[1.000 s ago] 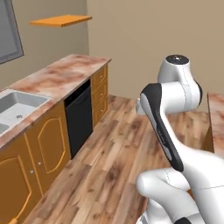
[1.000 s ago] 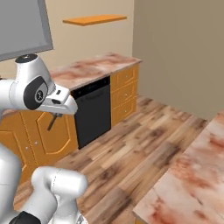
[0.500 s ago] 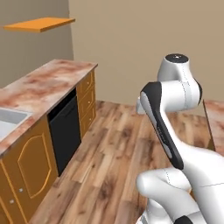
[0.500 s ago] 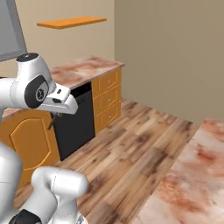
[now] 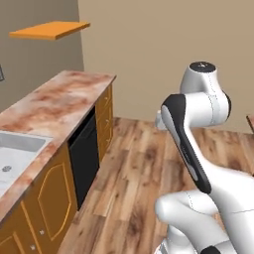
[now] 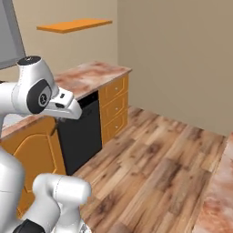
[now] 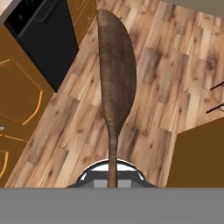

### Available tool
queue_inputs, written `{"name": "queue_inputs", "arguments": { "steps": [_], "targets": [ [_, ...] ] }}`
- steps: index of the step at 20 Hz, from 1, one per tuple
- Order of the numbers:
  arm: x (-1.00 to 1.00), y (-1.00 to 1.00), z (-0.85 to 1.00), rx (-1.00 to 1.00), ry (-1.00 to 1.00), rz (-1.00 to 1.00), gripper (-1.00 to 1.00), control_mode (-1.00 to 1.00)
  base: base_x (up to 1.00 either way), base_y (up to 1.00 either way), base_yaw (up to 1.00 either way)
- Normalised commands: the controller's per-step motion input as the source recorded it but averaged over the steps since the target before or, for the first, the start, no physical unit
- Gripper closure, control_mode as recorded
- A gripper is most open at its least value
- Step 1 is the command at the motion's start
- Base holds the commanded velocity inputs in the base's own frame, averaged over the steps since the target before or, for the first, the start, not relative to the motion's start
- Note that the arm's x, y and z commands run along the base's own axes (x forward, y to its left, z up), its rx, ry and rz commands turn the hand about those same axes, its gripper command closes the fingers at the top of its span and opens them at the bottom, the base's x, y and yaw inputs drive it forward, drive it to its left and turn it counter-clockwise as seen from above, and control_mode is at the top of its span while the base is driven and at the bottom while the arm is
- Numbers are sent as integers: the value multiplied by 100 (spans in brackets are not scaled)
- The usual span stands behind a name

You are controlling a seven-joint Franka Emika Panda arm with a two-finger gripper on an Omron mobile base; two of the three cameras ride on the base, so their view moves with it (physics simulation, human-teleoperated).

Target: Organize the utensils by type. Pick up the wooden spoons from the counter and place them in the open cabinet. Then pick up the metallic utensils from the counter and place them in the open drawer.

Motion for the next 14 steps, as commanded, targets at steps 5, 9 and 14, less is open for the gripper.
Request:
{"name": "queue_inputs", "arguments": {
  "steps": [5, 9, 14],
  "targets": [
    [0, 0, 0, 0, 0, 0, 100, 100, 44, 31, 12],
    [0, 0, 0, 0, 0, 0, 100, 100, 1, 0, 37],
    [0, 0, 0, 0, 0, 0, 100, 100, -20, 0, 71]
  ]
}}
